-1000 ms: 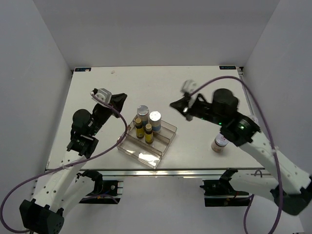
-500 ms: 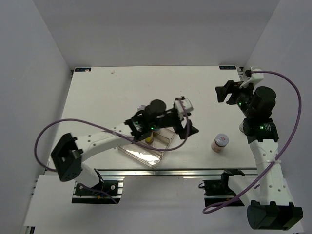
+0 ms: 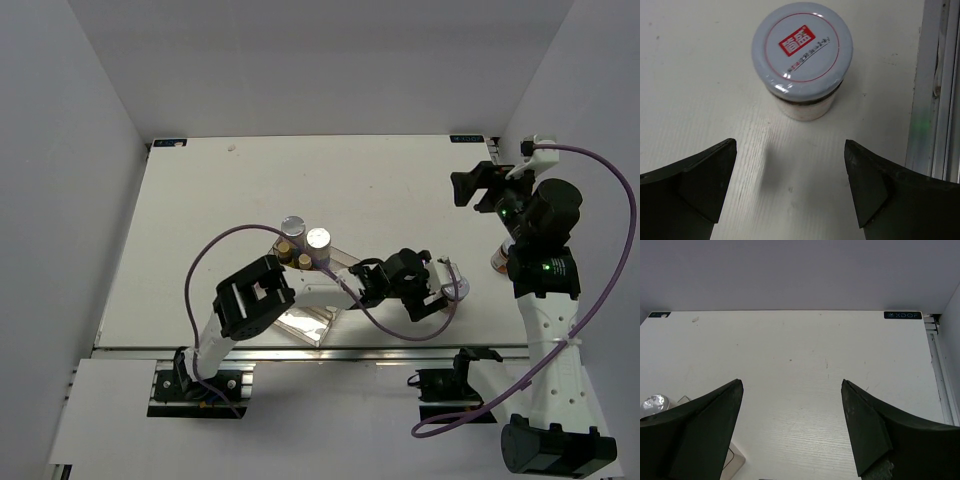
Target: Organize the condiment bottles
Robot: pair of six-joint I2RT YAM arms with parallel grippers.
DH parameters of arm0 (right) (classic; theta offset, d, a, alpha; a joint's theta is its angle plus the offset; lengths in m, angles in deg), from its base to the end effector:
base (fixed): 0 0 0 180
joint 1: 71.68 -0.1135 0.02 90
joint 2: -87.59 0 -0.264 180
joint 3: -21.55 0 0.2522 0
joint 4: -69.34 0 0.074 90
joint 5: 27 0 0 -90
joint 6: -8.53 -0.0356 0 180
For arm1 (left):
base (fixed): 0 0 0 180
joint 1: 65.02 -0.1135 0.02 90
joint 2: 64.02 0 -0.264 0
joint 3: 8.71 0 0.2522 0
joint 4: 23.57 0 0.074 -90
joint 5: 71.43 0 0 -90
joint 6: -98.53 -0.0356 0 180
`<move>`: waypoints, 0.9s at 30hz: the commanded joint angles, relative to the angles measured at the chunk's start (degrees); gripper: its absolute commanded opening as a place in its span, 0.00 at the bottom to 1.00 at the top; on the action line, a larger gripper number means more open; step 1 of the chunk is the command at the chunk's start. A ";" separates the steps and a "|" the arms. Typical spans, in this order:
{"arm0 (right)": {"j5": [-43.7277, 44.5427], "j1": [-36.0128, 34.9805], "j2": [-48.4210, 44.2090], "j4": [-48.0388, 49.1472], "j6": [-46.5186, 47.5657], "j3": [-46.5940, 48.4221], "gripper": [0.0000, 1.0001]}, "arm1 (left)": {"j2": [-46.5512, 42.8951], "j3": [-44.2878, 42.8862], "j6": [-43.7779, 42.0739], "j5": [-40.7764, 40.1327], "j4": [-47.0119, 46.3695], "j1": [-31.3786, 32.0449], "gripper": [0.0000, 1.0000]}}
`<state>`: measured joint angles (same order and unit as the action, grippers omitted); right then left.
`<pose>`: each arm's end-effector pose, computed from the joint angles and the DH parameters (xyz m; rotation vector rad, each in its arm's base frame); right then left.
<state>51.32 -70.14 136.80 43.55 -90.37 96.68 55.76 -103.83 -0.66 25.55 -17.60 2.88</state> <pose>0.1834 0.0023 0.4239 -0.0174 1.5744 0.2606 0.1745 -0.4412 0.1817 1.4233 1.6644 -0.7280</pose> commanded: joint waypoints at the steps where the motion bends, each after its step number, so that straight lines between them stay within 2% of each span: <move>1: -1.15 0.30 -0.52 0.87 -0.85 0.43 0.84 | 1.66 -4.50 -1.88 2.24 -2.49 0.74 0.98; 8: -2.90 0.30 -0.26 1.13 -0.85 -0.19 0.84 | 7.12 -9.42 -1.62 5.32 -7.23 1.62 0.98; 16: -3.70 0.30 -0.34 1.22 -0.85 -0.98 0.84 | 13.10 -16.45 0.84 1.81 -13.47 1.97 0.98; 19: -3.44 0.30 -0.43 1.13 -0.85 -1.16 0.84 | 14.42 -17.78 1.98 0.76 -14.00 1.97 0.92; 20: -3.35 0.30 -0.52 1.13 -0.76 -1.16 0.84 | 14.51 -18.21 2.68 0.58 -14.00 1.97 0.84; 22: -3.35 0.30 -0.52 1.13 -0.59 -1.25 0.84 | 14.69 -18.31 2.95 0.66 -13.83 1.97 0.73; 23: -3.43 0.30 -0.43 1.13 -0.50 -1.25 0.84 | 14.51 -18.22 3.12 0.75 -13.66 1.97 0.59; 26: -3.52 0.30 -0.52 1.05 -0.50 -1.33 0.84 | 13.90 -17.43 3.39 0.66 -14.09 1.97 0.34; 27: -3.52 0.30 -0.52 1.05 -0.41 -1.33 0.84 | 13.02 -16.30 3.30 0.66 -14.27 1.97 0.23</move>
<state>48.24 -70.14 136.80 43.15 -90.37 95.39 70.84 -119.98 2.07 26.65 -29.38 4.56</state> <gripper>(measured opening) 0.842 0.730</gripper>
